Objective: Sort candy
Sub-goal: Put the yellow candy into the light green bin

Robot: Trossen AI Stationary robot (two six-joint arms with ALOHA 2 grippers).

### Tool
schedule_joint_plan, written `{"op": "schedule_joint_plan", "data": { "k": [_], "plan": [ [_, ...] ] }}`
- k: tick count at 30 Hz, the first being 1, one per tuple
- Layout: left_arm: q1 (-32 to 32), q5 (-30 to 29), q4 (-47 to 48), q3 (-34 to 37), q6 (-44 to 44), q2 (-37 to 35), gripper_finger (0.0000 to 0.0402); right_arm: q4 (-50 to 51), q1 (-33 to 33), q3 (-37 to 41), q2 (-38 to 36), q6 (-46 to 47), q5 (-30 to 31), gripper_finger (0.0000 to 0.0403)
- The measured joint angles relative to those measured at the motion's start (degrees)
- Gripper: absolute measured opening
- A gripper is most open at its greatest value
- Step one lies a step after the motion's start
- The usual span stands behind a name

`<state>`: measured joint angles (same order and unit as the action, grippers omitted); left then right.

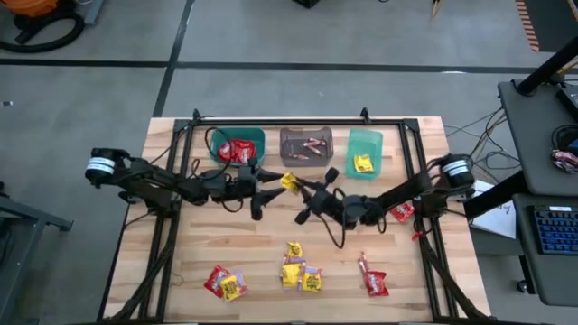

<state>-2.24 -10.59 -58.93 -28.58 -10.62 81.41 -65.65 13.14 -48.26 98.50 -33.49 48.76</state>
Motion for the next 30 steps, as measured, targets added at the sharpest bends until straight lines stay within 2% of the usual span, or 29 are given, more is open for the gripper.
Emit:
{"op": "schedule_joint_plan", "data": {
  "k": [5, 9, 13, 17, 18, 20, 25, 27, 30],
  "plan": [
    [0.0, -0.3, -0.3, -1.3, -0.3, 1.7, 0.0229, -0.2, 0.2, -2.3, 2.2, -4.2, 1.4, 0.0017],
    [0.0, -1.1, 0.0, -0.9, -0.1, 1.9, 0.0215, 1.4, 0.2, -3.1, 1.9, -5.2, 1.1, 0.0017],
    [0.0, -2.3, 0.0, -0.2, 0.2, 1.3, 0.0159, 2.3, 0.2, -3.0, 1.2, -4.8, 1.0, 0.0018],
    [0.0, -2.4, 0.5, 0.2, 0.8, 1.0, 0.0065, 5.1, 0.3, -3.0, 1.0, -3.0, 0.4, 0.0029],
    [0.0, -2.4, 1.0, 0.2, 1.4, 0.9, 0.0038, 5.4, 0.4, -3.0, 1.0, -1.9, 0.3, 0.0033],
    [0.0, -2.4, 1.8, 0.3, 2.3, 0.7, 0.0012, 6.0, 0.5, -3.0, 0.7, 0.5, 0.3, 0.0041],
    [-0.1, -2.4, 7.8, 0.9, 8.0, -0.5, 0.0006, 11.7, 1.0, -2.9, -1.7, 9.3, -1.0, 0.0076],
    [-0.2, -2.4, 11.0, 1.2, 11.0, -1.0, 0.0002, 17.1, 1.1, -2.9, -4.0, 15.2, -3.7, 0.0096],
    [-0.3, -0.8, 13.8, 1.5, 15.6, -1.8, 0.0002, 26.2, 0.7, -3.0, -7.4, 25.1, -11.2, 0.0125]
  ]
}}
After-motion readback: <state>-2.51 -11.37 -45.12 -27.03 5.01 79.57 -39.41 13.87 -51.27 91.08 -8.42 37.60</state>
